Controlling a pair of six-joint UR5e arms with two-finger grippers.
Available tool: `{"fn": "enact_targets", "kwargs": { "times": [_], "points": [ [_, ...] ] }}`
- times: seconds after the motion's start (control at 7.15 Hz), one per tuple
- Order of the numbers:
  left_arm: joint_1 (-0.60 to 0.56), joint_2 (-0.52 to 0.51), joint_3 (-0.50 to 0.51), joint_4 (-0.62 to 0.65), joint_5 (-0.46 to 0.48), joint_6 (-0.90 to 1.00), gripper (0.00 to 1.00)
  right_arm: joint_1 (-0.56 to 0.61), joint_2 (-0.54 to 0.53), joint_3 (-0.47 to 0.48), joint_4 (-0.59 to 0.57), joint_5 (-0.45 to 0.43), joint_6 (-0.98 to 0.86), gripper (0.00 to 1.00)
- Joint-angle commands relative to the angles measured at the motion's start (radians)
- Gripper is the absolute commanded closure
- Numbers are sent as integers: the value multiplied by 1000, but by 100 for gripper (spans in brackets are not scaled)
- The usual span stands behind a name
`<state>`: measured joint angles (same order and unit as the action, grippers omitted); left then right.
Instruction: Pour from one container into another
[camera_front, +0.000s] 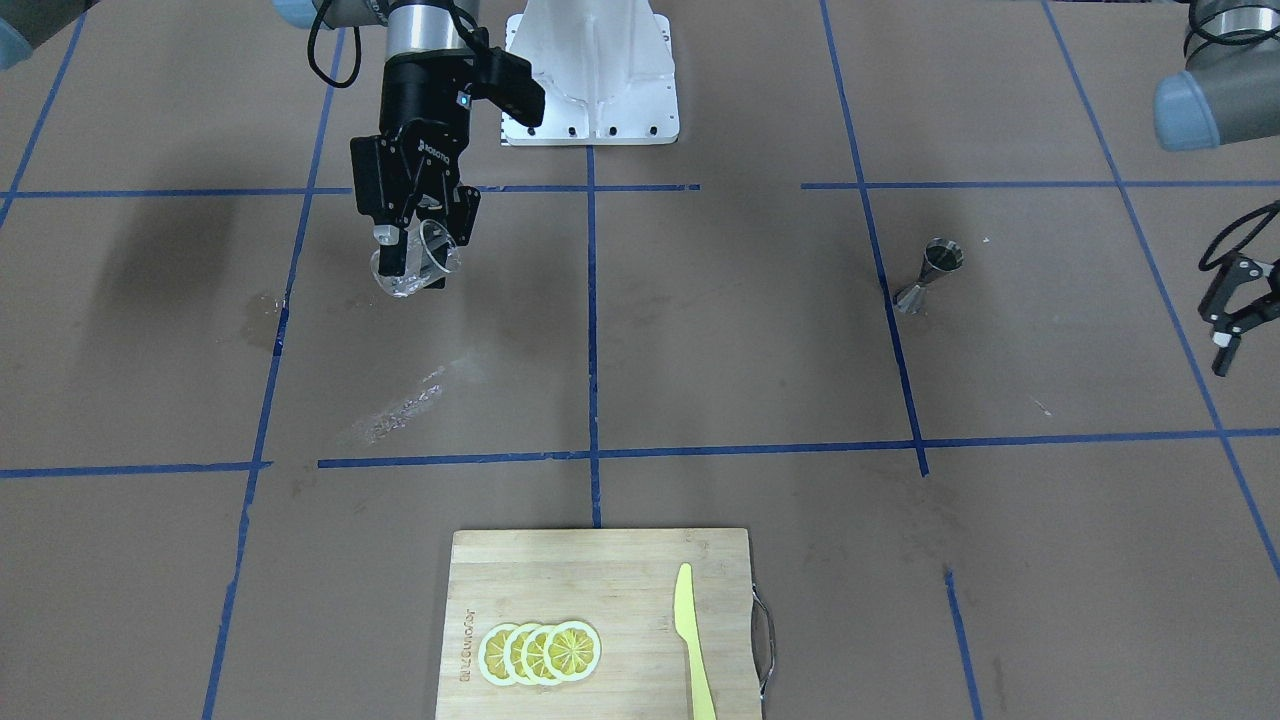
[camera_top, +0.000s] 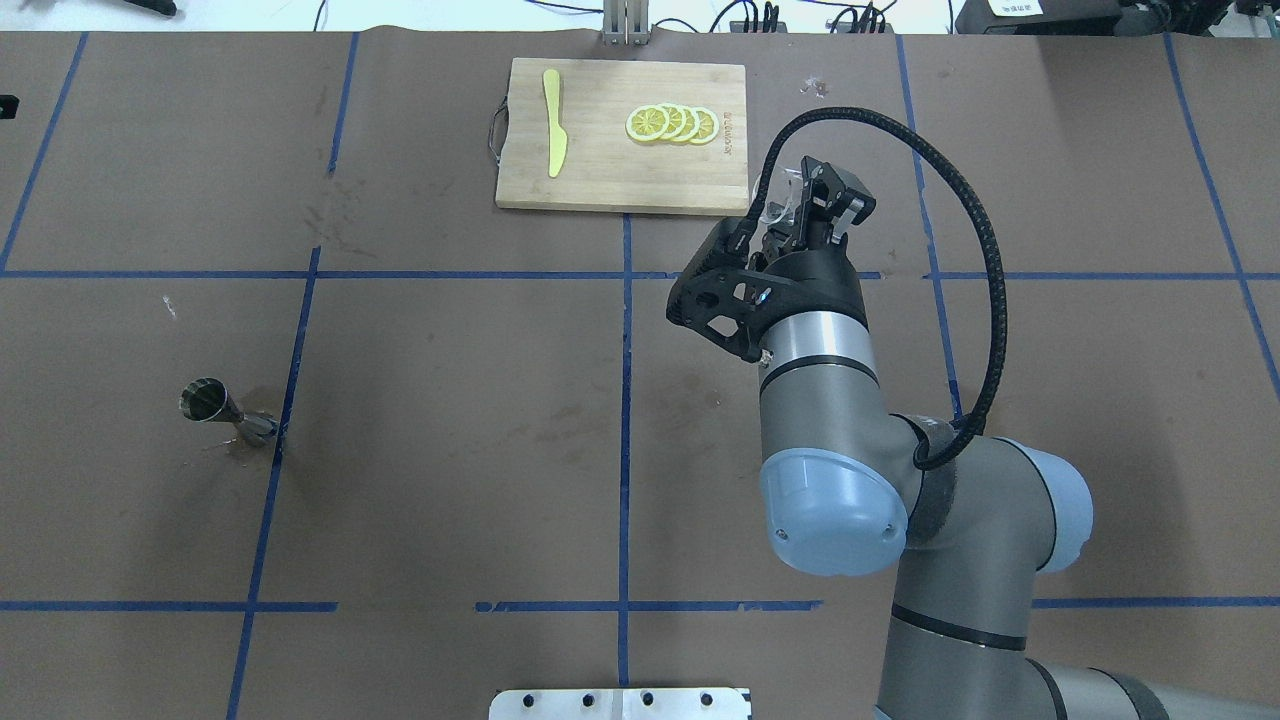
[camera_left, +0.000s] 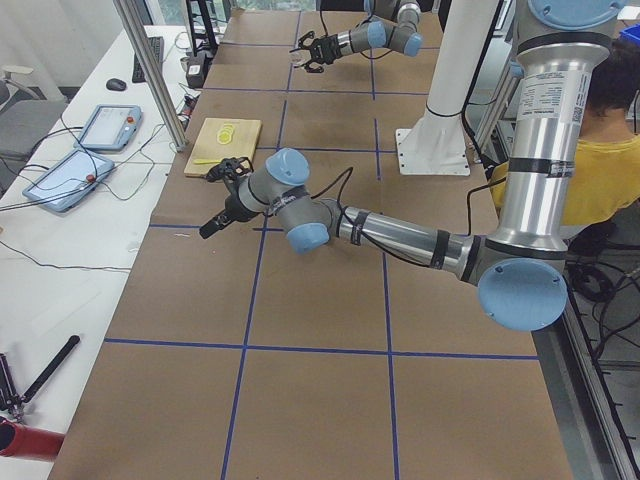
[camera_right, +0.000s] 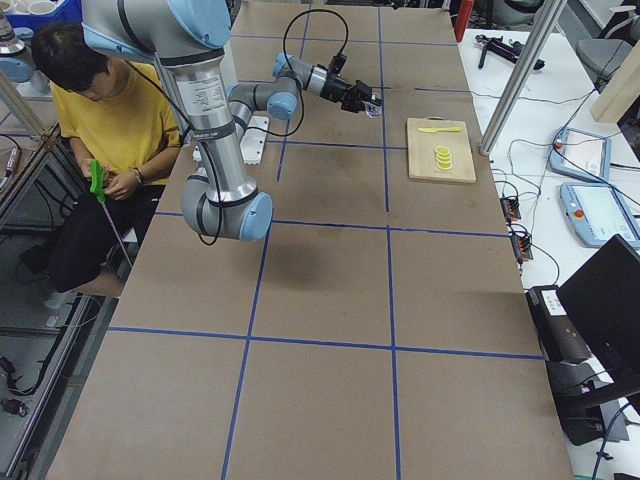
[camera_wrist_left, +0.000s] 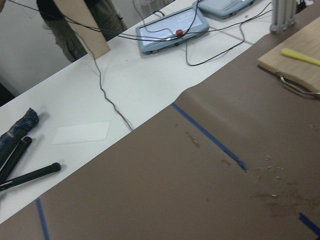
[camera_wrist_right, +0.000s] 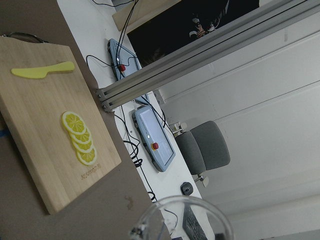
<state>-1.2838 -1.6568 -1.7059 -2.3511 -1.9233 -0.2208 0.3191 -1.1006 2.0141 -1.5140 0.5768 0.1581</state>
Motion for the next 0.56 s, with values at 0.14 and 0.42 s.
{"fn": "enact_targets", "kwargs": {
  "times": [0.14,0.42],
  "points": [
    [-112,-62,24,493,-201,9,0,0,-1,0,0,0,0,100],
    [-195,-34,37,659,-318,123,0,0,1,0,0,2,-5,100]
  ]
}}
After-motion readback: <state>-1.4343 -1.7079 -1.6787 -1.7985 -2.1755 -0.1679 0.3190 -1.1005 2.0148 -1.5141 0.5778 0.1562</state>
